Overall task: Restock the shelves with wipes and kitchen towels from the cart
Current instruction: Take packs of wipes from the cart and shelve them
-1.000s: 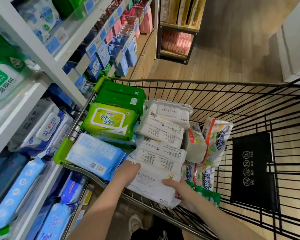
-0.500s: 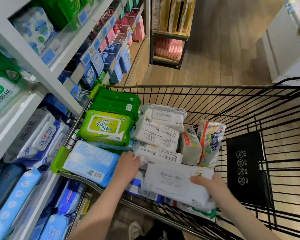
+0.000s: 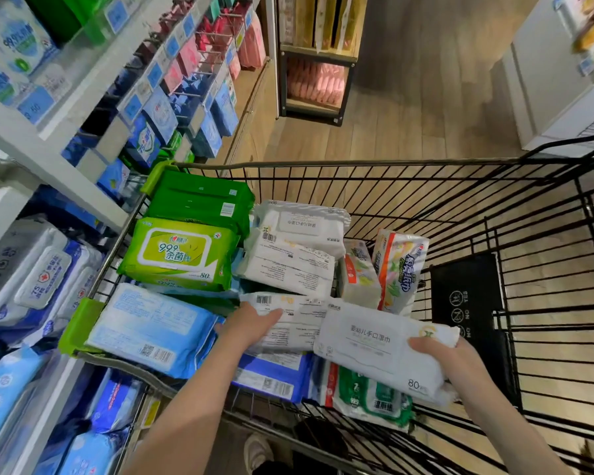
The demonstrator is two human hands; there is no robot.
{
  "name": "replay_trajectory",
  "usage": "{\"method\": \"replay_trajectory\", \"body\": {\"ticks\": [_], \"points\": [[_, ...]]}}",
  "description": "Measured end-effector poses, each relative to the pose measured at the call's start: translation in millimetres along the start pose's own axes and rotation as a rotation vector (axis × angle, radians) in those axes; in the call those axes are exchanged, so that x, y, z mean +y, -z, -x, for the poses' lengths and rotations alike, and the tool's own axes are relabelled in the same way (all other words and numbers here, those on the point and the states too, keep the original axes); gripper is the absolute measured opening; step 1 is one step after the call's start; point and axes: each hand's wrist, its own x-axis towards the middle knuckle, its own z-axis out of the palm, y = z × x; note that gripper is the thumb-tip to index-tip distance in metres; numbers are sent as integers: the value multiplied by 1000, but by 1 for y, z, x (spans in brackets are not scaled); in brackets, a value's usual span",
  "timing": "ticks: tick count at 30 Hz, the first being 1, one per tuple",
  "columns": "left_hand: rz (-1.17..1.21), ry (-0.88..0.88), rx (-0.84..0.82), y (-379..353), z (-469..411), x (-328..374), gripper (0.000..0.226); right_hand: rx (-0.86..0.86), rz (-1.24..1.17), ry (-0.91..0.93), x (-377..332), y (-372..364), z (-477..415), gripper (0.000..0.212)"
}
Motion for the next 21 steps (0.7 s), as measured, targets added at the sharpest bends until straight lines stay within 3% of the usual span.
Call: {"method": "replay_trajectory", "body": {"ticks": [2,5,7,13,18,21], "points": [[5,41,33,3,11,11,121,16,-7,-11,1,6,-2,22],[-355,-62,230,6,23,27,96,25,-36,-33,4,11,-3,22],[-532,-204,251,9,21,33,75,20,-45,-57,7,11,-4,24],[-626,-263,72,17,16,38,65,36,5,-88,14,12,-9,31],[-670,-163,-187,19,9,47,102,31,39,-73,14,11,-12,28],[-580,-130,-307,17,6,51,107,34,44,-58,14,10,-12,26]]}}
